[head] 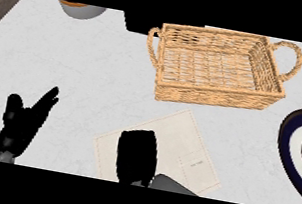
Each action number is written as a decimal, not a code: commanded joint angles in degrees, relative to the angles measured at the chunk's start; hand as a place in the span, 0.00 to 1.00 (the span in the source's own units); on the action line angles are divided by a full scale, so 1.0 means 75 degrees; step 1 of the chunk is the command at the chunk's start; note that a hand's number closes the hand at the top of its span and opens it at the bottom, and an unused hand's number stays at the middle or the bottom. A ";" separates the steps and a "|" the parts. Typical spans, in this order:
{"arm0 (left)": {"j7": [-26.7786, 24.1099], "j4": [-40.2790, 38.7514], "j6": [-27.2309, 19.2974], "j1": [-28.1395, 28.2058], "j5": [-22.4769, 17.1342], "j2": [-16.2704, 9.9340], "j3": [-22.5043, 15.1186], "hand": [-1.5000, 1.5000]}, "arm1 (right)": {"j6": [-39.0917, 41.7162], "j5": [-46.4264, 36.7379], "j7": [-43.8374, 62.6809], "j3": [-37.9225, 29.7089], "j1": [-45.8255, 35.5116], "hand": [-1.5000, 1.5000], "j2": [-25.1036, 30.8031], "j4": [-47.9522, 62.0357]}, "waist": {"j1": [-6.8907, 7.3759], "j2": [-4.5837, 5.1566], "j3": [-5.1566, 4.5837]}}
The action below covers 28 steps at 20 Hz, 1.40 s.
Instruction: Pick the tomato from the placemat and place it in the basket
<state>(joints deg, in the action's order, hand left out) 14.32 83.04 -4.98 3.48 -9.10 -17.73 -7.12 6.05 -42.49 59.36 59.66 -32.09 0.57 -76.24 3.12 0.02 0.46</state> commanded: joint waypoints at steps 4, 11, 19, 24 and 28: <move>0.0086 -0.0526 -0.0110 0.0026 0.0160 0.0305 -0.0158 0.50 | -0.1423 0.0251 0.1271 0.0621 -0.1204 1.00 -0.0073 -0.0529 | -0.0022 0.0017 -0.0064; 0.0080 -0.0369 -0.0004 0.0440 -0.0040 0.0235 -0.0020 0.50 | -0.4141 -0.0145 0.0714 -0.1258 -0.1293 1.00 -0.0074 -0.2704 | -0.0243 -0.0082 -0.0049; -0.0005 -0.0390 0.0010 0.0577 0.0057 0.0229 0.0009 0.50 | -0.3515 -0.0854 0.2175 -0.2713 -0.3088 1.00 -0.0073 -0.2780 | -0.0337 -0.0084 -0.0082; 0.0168 -0.0222 -0.0123 0.0511 0.0083 0.0212 0.0126 0.50 | -0.2865 -0.0933 0.2443 -0.3951 -0.3846 1.00 -0.0072 -0.2622 | -0.0390 -0.0063 -0.0073; 0.0300 0.0122 0.0072 0.0810 -0.0021 0.0104 0.0109 0.50 | -0.2631 -0.0935 0.2419 -0.4802 -0.4598 1.00 -0.0073 -0.2027 | -0.0310 -0.0053 -0.0070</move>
<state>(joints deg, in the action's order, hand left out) 14.24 84.50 -5.06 6.53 -8.72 -17.19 -5.53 -16.12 -48.95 67.38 29.62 -61.03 0.55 -94.26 0.43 -0.78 0.41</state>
